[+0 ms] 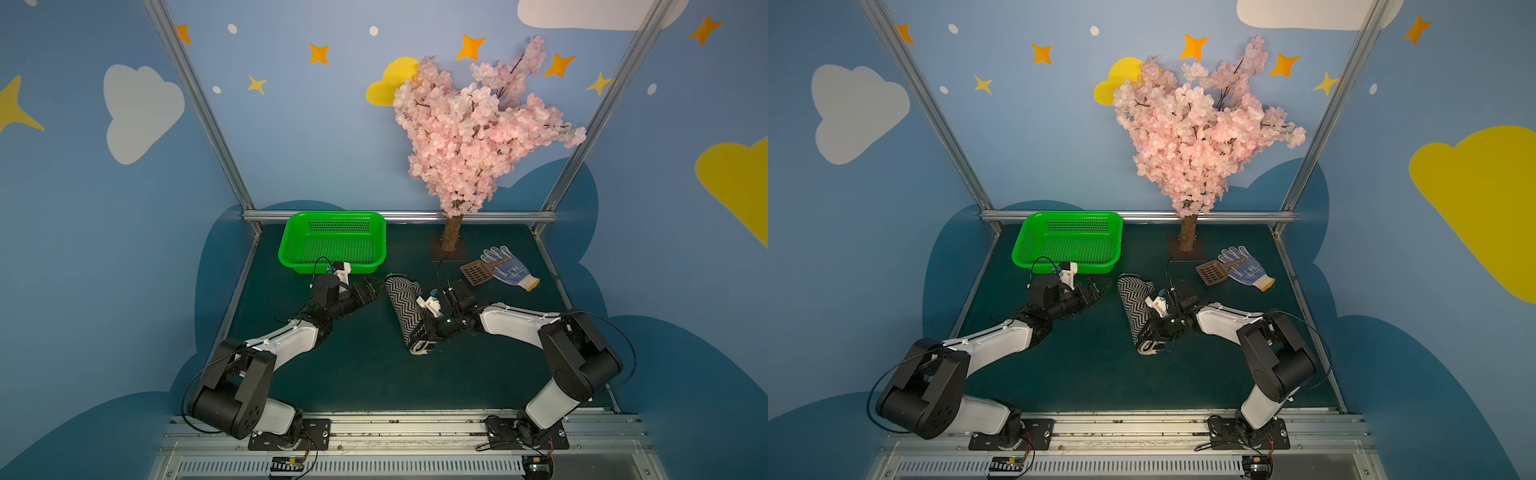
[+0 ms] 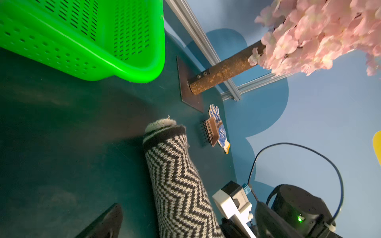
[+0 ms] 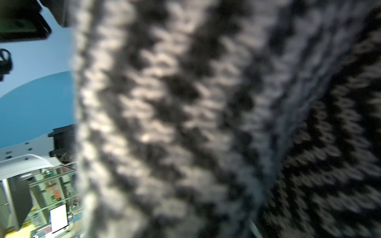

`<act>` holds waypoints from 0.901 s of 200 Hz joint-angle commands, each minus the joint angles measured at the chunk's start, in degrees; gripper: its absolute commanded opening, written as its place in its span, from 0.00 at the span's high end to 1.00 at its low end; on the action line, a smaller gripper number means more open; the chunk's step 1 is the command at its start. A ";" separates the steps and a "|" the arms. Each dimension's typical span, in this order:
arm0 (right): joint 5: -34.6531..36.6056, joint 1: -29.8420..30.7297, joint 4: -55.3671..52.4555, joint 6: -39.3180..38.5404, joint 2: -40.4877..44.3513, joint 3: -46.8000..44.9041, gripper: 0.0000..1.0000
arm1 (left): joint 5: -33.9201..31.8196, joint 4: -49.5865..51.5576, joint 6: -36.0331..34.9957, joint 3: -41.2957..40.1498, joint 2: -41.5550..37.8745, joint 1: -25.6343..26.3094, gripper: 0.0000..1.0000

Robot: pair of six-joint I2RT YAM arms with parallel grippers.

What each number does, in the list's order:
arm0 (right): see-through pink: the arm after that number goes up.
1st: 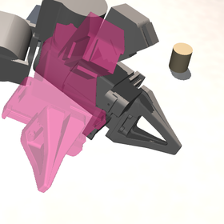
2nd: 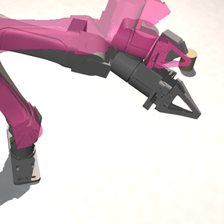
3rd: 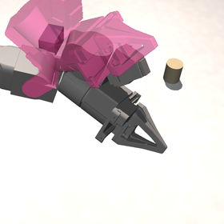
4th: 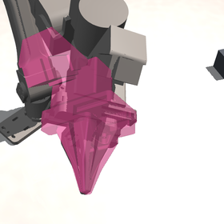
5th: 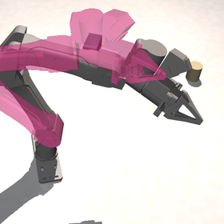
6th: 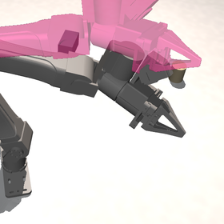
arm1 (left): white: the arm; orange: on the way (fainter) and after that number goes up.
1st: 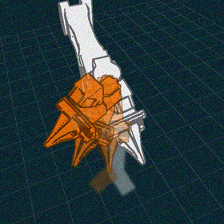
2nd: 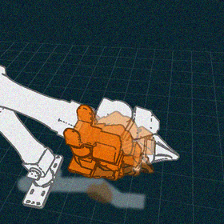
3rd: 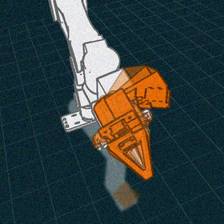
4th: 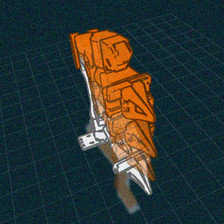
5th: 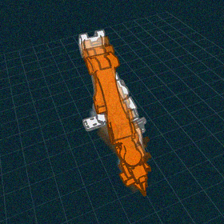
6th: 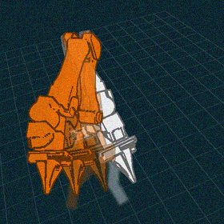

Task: Roll up the scarf and place it into the basket
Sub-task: Roll the scarf at the center of the board.

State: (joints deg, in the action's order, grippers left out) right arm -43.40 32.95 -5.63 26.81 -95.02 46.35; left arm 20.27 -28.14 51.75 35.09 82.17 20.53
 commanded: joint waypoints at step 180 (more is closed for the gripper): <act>-15.58 -8.03 25.91 13.47 -16.26 -10.63 0.67 | 2.16 -22.12 -8.61 4.84 21.10 7.55 0.00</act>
State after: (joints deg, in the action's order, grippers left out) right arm -63.35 24.62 24.71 40.25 -108.81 36.16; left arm 21.21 -42.85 45.45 39.05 103.24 27.05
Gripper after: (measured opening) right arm 0.324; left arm 0.998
